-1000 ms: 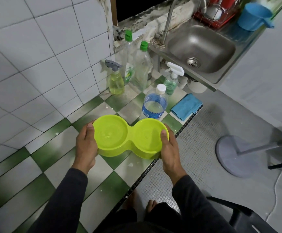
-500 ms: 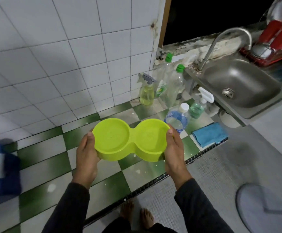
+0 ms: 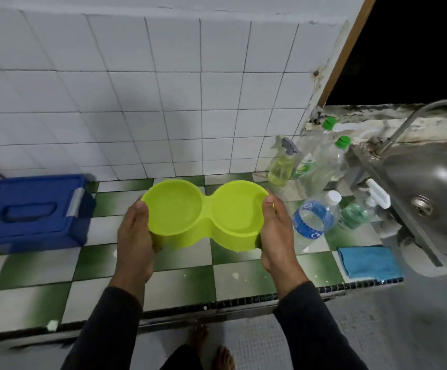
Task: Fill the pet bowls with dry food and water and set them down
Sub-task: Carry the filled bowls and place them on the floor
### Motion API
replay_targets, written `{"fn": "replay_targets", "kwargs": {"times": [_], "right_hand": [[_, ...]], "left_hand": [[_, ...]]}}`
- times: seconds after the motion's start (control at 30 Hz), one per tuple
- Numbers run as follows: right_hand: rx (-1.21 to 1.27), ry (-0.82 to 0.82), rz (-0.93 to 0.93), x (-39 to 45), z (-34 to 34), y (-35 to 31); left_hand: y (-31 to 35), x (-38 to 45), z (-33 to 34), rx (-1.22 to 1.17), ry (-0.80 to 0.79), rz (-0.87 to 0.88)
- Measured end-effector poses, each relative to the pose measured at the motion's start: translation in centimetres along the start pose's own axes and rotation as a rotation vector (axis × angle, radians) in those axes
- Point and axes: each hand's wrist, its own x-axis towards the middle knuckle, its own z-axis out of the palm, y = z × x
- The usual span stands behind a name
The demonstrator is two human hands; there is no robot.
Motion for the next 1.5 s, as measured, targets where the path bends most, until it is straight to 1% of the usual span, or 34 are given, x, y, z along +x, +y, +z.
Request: {"fn": "replay_targets", "kwargs": {"times": [0.13, 0.3, 0.53, 0.87, 1.07, 1.3, 1.5], "right_hand": [[-0.009, -0.071, -0.003, -0.7, 2.1, -0.5], [-0.031, -0.171, 0.013, -2.0, 5.3, -0.7], [-0.053, -0.313, 0.021, -5.3, 11.4, -0.5], [-0.083, -0.464, 0.031, -13.1, 22.2, 1.5], [-0.108, -0.578, 0.057, -19.0, 29.3, 3.1], [-0.158, -0.739, 0.055, -26.5, 37.2, 6.0], [-0.186, -0.905, 0.041, -32.8, 43.2, 8.3]], "left_hand": [[1.0, -0.9, -1.7, -0.056, 0.084, 0.005], [2.0, -2.0, -5.4, -0.066, 0.148, 0.056], [3.7, -2.9, -12.0, -0.169, 0.34, 0.069], [6.4, -5.5, -24.5, -0.216, 0.504, 0.155], [7.7, -7.0, -33.3, -0.295, 0.658, 0.235], [8.9, -9.9, -43.2, -0.337, 0.826, 0.326], [9.2, -13.3, -50.6, -0.387, 0.94, 0.332]]}}
